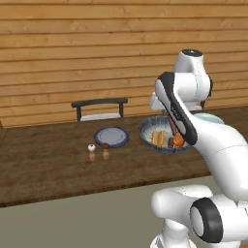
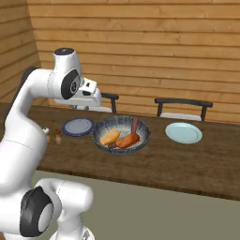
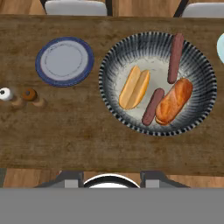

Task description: Place one bun and one sausage from the bowl on each plate.

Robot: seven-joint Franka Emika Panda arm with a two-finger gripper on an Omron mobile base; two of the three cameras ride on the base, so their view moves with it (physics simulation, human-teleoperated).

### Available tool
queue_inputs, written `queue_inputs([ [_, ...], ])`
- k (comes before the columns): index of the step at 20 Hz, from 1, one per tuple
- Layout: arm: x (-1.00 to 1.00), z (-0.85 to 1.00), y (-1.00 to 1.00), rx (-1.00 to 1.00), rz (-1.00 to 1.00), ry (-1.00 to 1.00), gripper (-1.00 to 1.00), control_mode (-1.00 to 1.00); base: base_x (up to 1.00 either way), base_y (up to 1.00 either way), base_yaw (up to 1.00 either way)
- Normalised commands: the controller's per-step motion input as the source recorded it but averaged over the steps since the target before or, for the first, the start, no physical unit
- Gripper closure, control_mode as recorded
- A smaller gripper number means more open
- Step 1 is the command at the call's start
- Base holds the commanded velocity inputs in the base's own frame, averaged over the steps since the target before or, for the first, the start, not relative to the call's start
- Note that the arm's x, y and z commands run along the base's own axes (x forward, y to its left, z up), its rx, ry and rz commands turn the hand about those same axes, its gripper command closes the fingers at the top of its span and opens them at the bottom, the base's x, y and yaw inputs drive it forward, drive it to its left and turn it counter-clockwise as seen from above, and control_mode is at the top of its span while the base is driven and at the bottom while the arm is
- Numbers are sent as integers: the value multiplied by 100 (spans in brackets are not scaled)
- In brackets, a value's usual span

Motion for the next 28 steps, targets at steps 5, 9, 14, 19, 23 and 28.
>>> queue_inputs([
  [5, -2, -15, -37, 0, -7, -2, -100, -100, 0, 0, 0],
  [9, 11, -35, -95, 0, -21, 1, -100, -100, 0, 0, 0],
  [14, 41, -39, -47, 0, -21, 11, -100, -100, 0, 0, 0],
  [19, 49, -44, -4, 0, -23, 13, -100, -100, 0, 0, 0],
  [23, 23, -58, -5, 0, -23, 7, -100, -100, 0, 0, 0],
  [28, 7, -65, -17, -2, -19, 1, -100, -100, 0, 0, 0],
])
